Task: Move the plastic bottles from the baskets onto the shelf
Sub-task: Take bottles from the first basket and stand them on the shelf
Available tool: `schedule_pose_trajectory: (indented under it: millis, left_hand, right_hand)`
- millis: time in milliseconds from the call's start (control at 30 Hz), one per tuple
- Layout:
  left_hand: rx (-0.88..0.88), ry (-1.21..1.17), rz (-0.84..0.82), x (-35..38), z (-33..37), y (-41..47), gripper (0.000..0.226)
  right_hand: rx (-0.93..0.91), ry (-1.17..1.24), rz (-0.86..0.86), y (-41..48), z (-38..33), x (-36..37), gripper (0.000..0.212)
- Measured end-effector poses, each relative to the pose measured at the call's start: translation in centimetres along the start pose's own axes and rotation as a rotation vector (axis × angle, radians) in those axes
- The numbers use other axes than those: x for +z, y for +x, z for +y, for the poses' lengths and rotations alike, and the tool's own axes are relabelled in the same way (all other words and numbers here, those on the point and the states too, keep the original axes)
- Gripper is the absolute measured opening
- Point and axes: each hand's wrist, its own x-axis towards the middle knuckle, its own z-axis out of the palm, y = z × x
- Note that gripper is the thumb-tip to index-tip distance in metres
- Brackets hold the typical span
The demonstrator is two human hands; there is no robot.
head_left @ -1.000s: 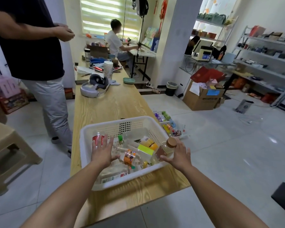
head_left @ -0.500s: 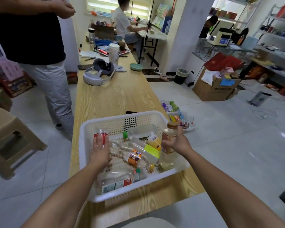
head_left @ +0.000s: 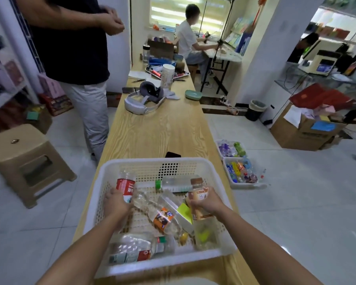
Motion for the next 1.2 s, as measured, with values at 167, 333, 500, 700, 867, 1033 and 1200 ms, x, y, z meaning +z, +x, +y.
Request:
schedule_pose_trajectory:
  millis: [167,333,500,700,867,1033,1200]
  left_hand:
    - [0.078,-0.143,-0.075,-1.7,0.7,-2.3,0.076]
    - [0.082,-0.319,-0.206,-1.8,0.4,-3.2,0.090]
    - [0.134,-0.213,-0.285,-2.1,-0.7,-2.0,0.091]
    - [0.197,-0.238,-0.288,-3.2,0.1,-3.3,0.048]
    - [0.361,-0.192,-0.304,-4.5,2.3,-3.8,0.046]
    - [0.824,0.087,-0.134,-7.7,5.8,-4.2,0.037]
    - [1.415,0.443,0.101,-9.7,8.4,-4.2,0.043]
  right_hand:
    - [-0.016,0.142,-0.109,-0.7,-0.4,-0.3,0.031]
    - [0.086,0.260,-0.231,-0.7,1.4,-1.1,0.080]
    - [0.145,0.159,-0.357,-1.7,2.1,-1.0,0.077]
    - [0.218,0.195,-0.297,-3.0,2.0,-0.2,0.075]
    - [0.197,0.281,-0.182,-4.2,1.7,0.8,0.065]
    - [0.167,0.433,-0.115,-6.1,1.1,1.9,0.051]
    - [0.121,0.753,-0.058,-9.0,-0.3,2.6,0.071]
